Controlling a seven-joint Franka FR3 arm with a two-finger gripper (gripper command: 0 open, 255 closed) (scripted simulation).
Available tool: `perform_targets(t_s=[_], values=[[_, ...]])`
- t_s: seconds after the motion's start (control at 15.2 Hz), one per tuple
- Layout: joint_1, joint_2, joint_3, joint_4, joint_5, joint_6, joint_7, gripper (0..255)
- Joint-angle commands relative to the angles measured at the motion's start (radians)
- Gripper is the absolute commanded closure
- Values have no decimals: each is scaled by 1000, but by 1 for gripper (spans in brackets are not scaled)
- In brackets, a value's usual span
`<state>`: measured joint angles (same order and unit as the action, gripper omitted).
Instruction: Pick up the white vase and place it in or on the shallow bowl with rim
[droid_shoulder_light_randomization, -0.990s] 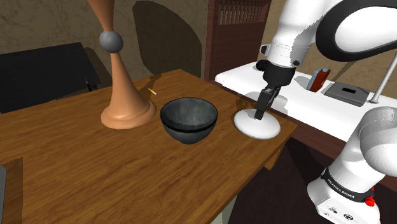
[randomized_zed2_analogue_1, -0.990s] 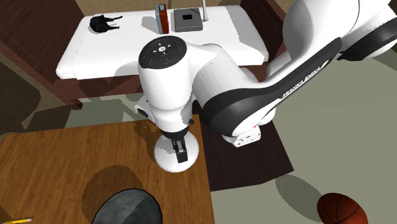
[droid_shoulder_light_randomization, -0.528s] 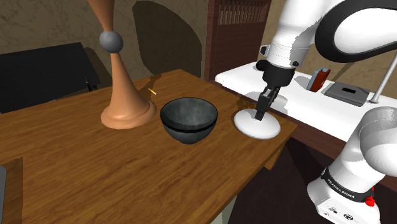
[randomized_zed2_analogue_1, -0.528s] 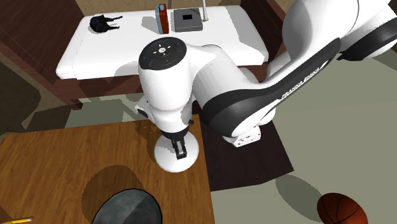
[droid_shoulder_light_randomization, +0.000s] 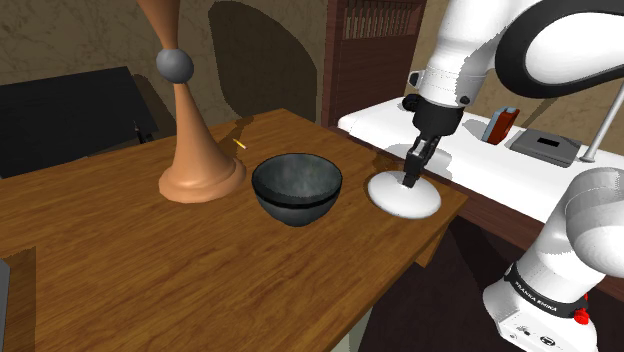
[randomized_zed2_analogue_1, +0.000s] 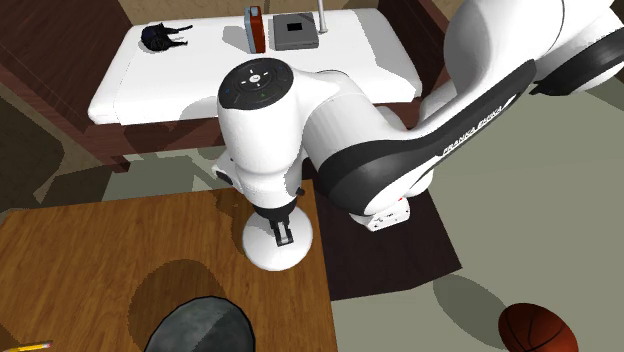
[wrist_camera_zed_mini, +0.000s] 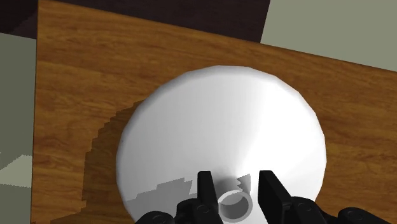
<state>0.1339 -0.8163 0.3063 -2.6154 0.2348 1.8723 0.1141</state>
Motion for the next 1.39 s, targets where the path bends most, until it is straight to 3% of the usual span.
perform_targets(t_s=[0.0,1.32], values=[[0,1,0,0,0,0,0,255],[-22,28,-44,282,-45,-255,11,255]])
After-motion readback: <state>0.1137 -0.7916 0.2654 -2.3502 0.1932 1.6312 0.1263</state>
